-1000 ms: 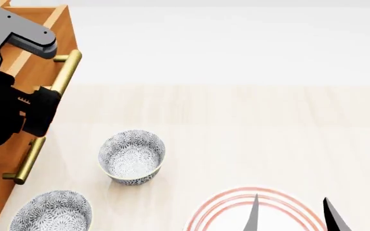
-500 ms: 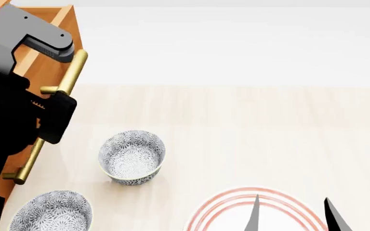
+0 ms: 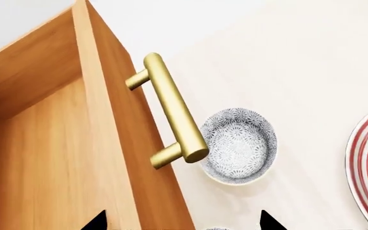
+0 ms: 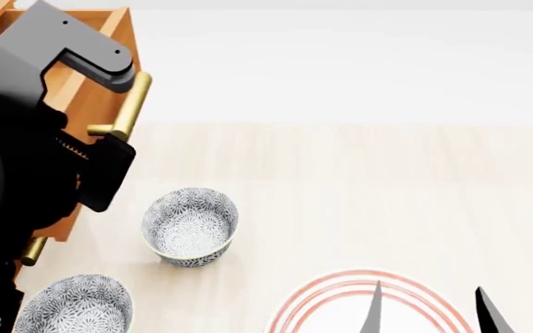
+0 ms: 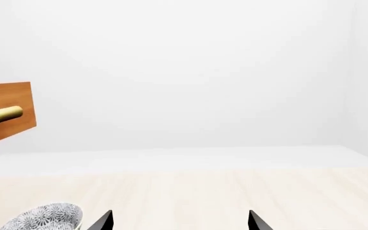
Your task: Open the top drawer of the cabinet.
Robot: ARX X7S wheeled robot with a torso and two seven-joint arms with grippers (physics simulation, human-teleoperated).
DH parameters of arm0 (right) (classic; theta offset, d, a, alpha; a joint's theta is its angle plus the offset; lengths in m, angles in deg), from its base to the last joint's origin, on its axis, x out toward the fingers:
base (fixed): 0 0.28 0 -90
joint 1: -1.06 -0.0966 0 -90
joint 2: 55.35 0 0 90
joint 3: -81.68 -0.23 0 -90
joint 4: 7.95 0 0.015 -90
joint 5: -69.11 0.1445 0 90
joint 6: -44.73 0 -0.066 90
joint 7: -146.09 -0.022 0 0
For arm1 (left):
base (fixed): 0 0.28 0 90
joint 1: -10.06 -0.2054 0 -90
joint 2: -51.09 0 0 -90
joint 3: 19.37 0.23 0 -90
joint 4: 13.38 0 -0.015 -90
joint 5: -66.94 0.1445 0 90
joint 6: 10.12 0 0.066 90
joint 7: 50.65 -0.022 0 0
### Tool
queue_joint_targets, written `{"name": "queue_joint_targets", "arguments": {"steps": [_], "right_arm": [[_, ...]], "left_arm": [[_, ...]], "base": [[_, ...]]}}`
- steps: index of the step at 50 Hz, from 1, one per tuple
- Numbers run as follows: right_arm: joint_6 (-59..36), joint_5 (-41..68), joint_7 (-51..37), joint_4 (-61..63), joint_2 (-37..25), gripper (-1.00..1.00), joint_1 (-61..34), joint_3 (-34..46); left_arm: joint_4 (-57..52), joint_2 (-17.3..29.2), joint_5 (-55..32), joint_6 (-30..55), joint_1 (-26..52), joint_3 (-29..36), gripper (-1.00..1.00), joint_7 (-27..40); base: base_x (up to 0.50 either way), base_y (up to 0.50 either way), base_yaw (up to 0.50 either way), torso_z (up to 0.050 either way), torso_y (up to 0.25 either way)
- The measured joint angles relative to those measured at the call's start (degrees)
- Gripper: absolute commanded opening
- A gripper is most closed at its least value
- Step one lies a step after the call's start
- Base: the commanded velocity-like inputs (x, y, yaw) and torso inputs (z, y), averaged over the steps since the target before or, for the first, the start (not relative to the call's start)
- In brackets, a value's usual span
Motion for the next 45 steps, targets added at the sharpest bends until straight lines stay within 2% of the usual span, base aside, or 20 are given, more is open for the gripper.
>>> {"name": "queue_joint_targets", "arguments": {"steps": [20, 45], "right_arm": [[0.95, 0.15, -0.13, -0.25, -0.21, 1.00, 0.66, -0.43], [1.86, 0.33, -0.32, -0.56, -0.40, 1.00, 1.24, -0.76]], "left_arm": [[-2.49, -0.17, 0.77, 0.12, 0.06, 1.65, 1.00, -3.65], [-4.56, -0.45, -4.37, 0.32, 0.36, 2.63, 1.00, -4.81]], "base": [[0.00, 0.00, 0.00, 0.000, 0.000], [0.00, 0.00, 0.00, 0.000, 0.000]]}}
